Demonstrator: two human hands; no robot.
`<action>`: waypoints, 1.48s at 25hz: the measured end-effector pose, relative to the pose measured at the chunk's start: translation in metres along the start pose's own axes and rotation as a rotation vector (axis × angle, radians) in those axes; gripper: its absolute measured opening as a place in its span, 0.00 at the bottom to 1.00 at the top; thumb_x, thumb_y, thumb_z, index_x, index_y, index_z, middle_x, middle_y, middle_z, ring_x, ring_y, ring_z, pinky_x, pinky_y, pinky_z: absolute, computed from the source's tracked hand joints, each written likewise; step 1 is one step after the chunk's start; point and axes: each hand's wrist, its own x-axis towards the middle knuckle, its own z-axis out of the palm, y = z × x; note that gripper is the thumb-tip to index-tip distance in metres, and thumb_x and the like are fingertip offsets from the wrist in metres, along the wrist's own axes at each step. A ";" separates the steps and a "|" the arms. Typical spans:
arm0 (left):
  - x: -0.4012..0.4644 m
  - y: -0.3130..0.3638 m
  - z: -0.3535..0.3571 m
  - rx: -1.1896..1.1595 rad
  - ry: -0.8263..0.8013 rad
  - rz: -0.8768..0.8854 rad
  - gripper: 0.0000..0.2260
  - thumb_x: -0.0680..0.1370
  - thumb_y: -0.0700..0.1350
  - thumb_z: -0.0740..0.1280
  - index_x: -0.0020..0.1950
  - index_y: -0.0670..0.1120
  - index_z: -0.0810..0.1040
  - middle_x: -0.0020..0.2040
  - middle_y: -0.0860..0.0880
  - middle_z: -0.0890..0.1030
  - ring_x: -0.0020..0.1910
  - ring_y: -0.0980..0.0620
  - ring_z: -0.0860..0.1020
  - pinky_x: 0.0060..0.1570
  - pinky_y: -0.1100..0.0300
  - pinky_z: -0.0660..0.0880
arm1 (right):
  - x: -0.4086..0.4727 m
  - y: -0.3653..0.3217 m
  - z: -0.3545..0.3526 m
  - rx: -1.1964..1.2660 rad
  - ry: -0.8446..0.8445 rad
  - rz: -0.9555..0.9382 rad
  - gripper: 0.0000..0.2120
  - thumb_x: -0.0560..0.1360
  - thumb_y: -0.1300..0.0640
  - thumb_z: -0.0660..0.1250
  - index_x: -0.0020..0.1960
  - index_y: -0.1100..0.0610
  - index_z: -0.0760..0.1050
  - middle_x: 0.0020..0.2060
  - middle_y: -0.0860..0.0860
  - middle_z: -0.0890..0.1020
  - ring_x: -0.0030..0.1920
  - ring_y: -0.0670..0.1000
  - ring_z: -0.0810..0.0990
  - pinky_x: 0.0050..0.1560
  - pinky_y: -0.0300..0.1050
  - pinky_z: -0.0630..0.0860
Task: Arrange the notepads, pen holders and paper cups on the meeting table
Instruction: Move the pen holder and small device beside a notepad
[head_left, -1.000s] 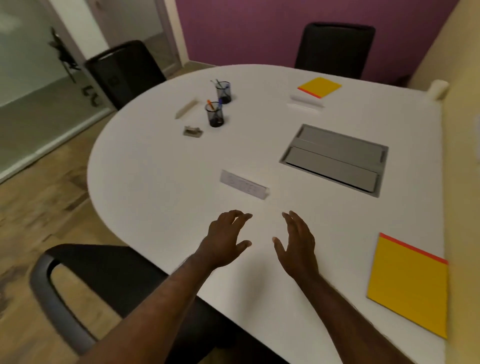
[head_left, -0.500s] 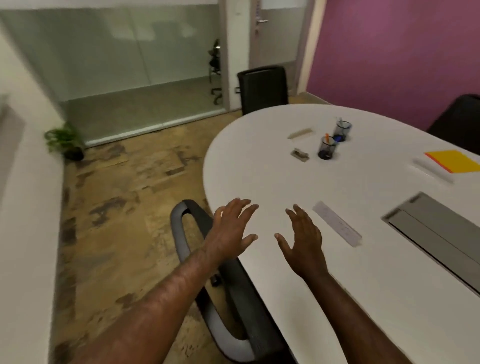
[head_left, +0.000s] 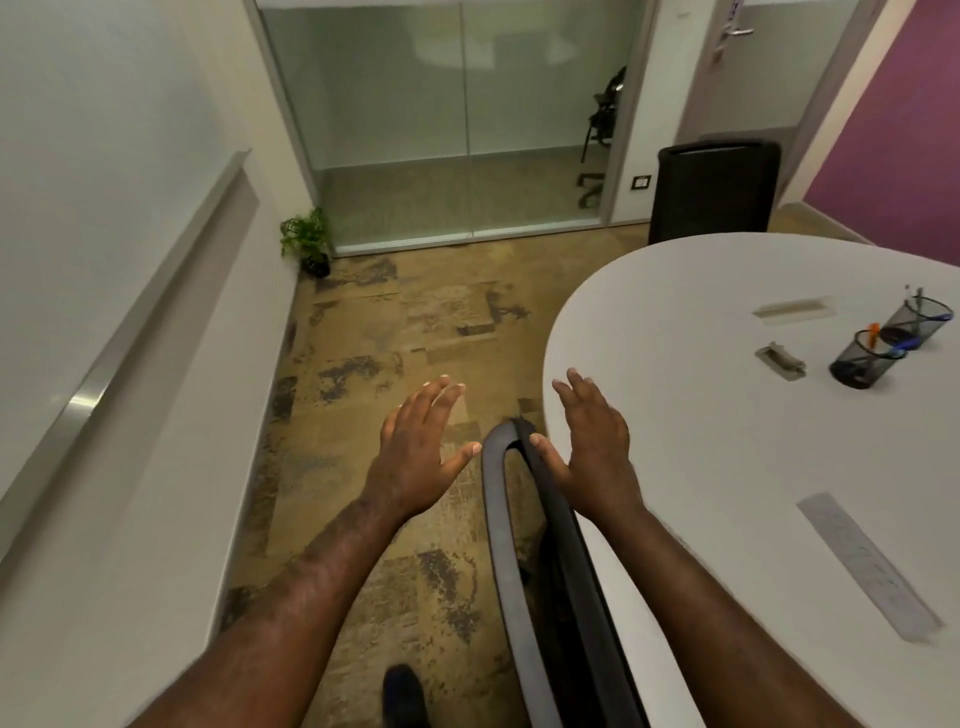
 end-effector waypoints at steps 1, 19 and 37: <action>0.011 -0.019 -0.002 0.001 0.005 -0.010 0.32 0.77 0.60 0.64 0.77 0.55 0.57 0.79 0.53 0.57 0.77 0.51 0.57 0.71 0.44 0.57 | 0.017 -0.007 0.011 -0.009 -0.001 -0.012 0.32 0.78 0.45 0.63 0.77 0.52 0.57 0.78 0.51 0.56 0.78 0.53 0.54 0.74 0.56 0.56; 0.222 -0.245 0.003 0.084 -0.176 0.105 0.37 0.77 0.59 0.65 0.80 0.54 0.48 0.81 0.52 0.44 0.79 0.50 0.47 0.74 0.44 0.46 | 0.242 -0.027 0.158 -0.254 -0.078 0.113 0.34 0.78 0.41 0.60 0.78 0.49 0.51 0.79 0.50 0.52 0.79 0.51 0.49 0.73 0.50 0.44; 0.551 -0.229 0.158 0.114 -0.464 0.455 0.39 0.77 0.60 0.63 0.79 0.54 0.43 0.81 0.53 0.43 0.79 0.51 0.44 0.75 0.41 0.47 | 0.401 0.130 0.201 -0.295 -0.123 0.530 0.31 0.79 0.43 0.58 0.78 0.51 0.53 0.79 0.50 0.50 0.79 0.52 0.47 0.76 0.58 0.48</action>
